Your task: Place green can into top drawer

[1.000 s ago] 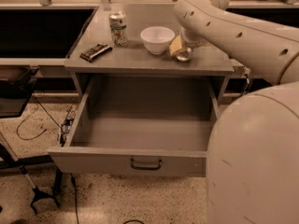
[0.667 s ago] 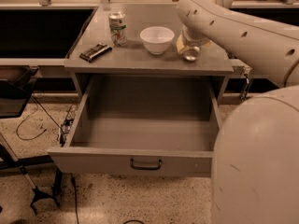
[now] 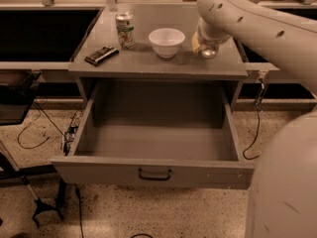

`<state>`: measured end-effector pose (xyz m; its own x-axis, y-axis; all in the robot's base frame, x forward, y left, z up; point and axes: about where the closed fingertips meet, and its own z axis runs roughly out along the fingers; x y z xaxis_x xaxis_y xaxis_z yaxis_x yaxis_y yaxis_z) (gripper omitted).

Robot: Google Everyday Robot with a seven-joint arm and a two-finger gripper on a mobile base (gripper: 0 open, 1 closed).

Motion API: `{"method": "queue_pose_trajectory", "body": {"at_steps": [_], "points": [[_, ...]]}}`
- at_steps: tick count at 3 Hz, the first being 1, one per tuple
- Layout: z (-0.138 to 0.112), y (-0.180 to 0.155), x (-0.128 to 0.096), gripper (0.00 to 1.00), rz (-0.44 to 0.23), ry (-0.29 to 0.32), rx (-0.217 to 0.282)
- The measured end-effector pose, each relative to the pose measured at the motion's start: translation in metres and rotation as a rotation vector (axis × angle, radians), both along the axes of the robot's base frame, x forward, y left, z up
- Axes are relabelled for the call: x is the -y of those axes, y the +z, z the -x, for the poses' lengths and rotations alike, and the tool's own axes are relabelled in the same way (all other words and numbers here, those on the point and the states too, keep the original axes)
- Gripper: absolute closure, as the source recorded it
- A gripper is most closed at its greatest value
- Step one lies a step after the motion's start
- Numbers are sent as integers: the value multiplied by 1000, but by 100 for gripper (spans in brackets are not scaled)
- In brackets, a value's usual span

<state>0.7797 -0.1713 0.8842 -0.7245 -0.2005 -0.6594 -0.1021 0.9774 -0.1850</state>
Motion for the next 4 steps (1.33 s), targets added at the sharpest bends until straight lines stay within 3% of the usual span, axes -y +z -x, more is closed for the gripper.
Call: {"method": "queue_pose_trajectory", "body": {"at_steps": [1,2,4], "points": [[21,23,4,100,-3,45,28],[41,43,10,100,-19,72,55],[89,84,18,100,-88,242,74]]}}
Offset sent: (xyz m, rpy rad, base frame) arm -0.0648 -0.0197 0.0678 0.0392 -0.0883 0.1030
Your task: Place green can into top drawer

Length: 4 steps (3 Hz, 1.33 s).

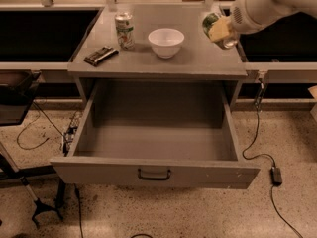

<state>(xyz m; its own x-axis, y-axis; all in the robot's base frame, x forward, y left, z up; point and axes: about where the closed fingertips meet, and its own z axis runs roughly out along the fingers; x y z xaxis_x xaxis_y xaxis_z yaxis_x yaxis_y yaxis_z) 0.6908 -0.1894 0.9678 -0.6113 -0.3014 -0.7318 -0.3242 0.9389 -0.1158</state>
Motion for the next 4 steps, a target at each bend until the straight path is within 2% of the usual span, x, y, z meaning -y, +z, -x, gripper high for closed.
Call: {"method": "queue_pose_trajectory", "body": {"at_steps": [1,2,3,4], "points": [[27,3,-5,100,-16,126,-38],[49,-4,-20,100,-1,299,-81],[52,-5,-23,100,51,358,-70],[52,-5,-23,100,51,358,-70]]}}
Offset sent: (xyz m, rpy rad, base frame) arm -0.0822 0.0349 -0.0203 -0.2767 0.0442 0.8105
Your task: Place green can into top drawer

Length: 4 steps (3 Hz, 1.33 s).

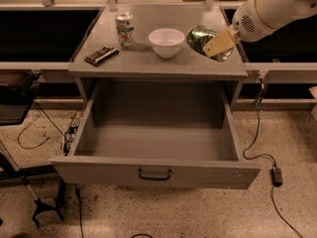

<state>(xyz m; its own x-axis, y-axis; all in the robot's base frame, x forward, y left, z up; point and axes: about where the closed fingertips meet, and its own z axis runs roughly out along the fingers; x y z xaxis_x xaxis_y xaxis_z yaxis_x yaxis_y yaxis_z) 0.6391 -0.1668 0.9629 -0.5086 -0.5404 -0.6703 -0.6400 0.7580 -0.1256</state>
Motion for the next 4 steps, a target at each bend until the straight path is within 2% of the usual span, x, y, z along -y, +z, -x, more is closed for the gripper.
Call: {"method": "queue_pose_trajectory", "body": {"at_steps": [1,2,3,4], "points": [[9,-9,-15,100,7,69,6],[19,-49,-57,100,22,195,-42],[18,-102,-102,100,39,292,-126],[11,-155,-133,100,36,325,-226]]}}
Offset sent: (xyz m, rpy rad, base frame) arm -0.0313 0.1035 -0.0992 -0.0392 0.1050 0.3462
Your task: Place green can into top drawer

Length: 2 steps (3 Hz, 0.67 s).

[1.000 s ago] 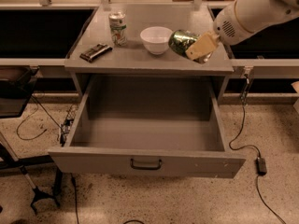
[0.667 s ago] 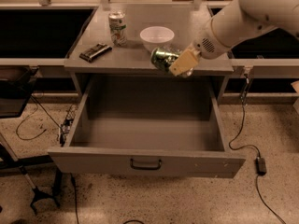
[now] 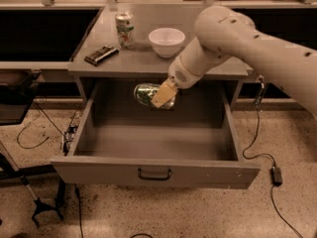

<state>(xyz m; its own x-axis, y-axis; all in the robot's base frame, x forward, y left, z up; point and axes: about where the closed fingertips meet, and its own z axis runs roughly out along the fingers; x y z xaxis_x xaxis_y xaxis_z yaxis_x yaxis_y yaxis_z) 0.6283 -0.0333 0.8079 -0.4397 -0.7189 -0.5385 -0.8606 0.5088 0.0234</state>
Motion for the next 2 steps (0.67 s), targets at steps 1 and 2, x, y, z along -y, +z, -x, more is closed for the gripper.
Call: {"method": "queue_pose_trajectory", "body": {"at_steps": [1,2], "points": [[-18,-43,-21,100,4,-40,-91],[-35,-74,-28,100,6,-156,-169]]}}
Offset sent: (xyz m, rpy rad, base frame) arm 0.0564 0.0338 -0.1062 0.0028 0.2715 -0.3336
